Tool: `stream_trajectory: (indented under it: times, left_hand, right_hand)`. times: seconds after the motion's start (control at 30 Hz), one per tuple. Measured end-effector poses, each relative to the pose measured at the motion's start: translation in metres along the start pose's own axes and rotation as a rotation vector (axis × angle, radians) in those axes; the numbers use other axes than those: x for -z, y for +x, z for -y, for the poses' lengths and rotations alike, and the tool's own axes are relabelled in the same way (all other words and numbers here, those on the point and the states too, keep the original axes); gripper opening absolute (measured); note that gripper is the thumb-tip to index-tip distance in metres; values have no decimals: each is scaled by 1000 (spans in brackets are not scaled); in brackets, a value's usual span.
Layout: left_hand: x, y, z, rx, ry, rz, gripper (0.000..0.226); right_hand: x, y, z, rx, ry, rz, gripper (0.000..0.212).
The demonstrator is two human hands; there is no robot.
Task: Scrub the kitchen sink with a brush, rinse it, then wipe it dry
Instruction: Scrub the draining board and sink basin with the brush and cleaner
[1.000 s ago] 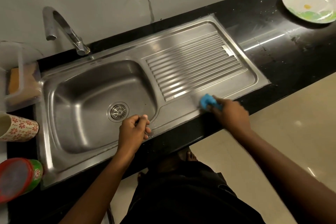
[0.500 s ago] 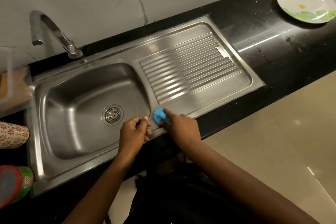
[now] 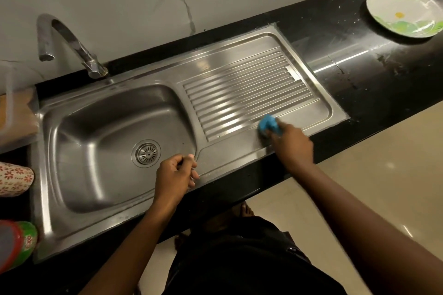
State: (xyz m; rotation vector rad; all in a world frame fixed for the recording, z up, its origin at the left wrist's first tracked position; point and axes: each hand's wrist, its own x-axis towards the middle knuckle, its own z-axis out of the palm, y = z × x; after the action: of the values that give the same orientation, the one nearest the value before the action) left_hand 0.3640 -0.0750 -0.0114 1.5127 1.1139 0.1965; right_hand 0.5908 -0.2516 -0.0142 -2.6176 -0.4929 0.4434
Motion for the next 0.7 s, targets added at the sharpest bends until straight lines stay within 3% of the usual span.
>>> stream_trajectory:
  times: [0.17, 0.27, 0.43, 0.57, 0.7]
  left_hand:
    - [-4, 3, -4, -3, -21, -27, 32]
    - [-4, 3, -4, -10, -7, -35, 31]
    - [-2, 3, -2, -1, -25, -41, 31]
    - [0, 1, 2, 4, -9, -46, 30]
    - [1, 2, 4, 17, -9, -49, 31]
  right_hand:
    - [-63, -43, 79, 265, -63, 247, 54]
    - [-67, -38, 86, 330, -186, 270, 54]
    - [-15, 5, 16, 134, -89, 150, 57]
    - [36, 40, -49, -23, -86, -22, 44]
    - [28, 22, -39, -59, -57, -39, 46]
